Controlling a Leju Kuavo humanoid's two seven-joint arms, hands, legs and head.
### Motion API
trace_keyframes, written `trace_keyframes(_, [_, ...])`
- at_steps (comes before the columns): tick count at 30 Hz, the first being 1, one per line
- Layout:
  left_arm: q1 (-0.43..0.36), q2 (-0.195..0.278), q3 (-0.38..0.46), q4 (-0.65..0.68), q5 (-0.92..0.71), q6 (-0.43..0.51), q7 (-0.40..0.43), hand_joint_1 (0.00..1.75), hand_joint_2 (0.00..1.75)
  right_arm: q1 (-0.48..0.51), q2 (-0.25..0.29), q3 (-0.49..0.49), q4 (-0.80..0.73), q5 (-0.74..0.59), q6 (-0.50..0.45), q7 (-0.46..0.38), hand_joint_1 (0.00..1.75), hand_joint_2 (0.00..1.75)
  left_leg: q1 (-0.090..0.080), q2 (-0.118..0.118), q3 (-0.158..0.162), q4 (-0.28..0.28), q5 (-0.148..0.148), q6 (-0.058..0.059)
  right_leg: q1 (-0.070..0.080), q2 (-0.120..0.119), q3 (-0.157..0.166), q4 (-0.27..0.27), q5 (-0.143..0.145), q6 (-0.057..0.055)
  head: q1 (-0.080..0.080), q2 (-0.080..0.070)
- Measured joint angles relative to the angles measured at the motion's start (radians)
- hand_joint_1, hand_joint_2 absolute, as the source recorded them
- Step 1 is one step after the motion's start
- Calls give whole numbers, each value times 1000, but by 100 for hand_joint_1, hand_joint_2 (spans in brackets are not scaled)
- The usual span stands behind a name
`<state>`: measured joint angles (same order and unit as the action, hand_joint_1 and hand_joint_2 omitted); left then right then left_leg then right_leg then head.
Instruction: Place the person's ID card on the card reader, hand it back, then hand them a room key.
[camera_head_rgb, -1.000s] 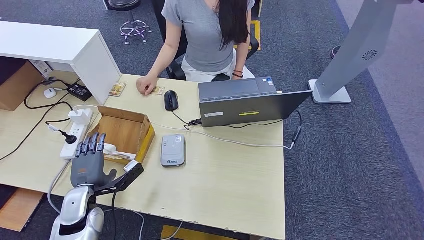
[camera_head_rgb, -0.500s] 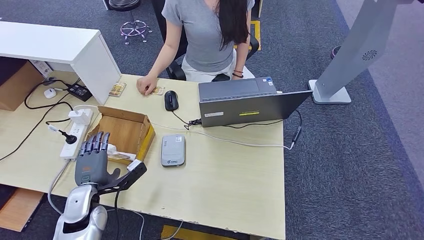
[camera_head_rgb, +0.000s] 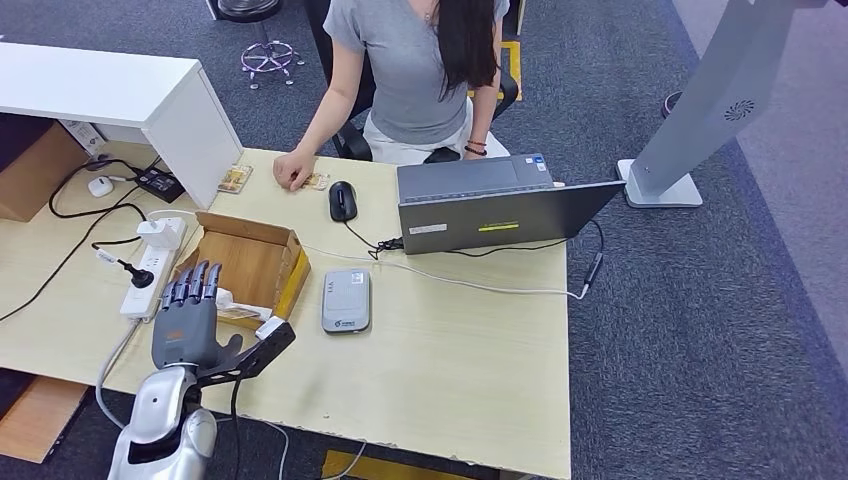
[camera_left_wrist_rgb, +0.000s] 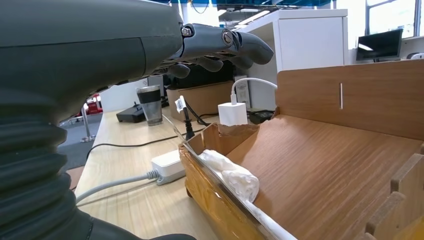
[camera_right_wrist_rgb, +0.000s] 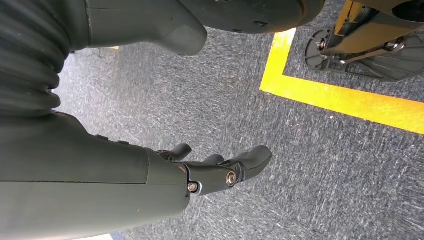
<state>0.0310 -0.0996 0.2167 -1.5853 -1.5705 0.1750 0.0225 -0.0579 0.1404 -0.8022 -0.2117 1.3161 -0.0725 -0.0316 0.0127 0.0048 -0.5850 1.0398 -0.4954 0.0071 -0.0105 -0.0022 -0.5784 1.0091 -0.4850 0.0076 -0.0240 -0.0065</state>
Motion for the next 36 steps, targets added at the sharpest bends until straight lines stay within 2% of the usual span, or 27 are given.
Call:
trace_keyframes(25, [-14,5,0,45,0,-38,38,0,175,-1,2,-21,0,30,7,0,0,175,0,0,0,0,0,0,0,0,0,0,0,0,0,0])
trace_keyframes(26, [-14,6,0,47,0,-38,38,4,175,-1,2,-23,0,30,7,0,0,175,0,0,0,0,0,0,0,0,0,0,0,0,0,0])
trace_keyframes(30, [-15,8,0,52,0,-38,37,175,175,-1,2,-29,0,30,8,3,0,175,0,0,0,0,0,0,0,0,0,0,0,0,0,0])
trace_keyframes(36, [-15,7,1,54,0,-36,14,175,175,-1,2,-32,0,38,8,3,0,175,0,0,0,0,0,0,0,0,0,0,0,0,0,0])
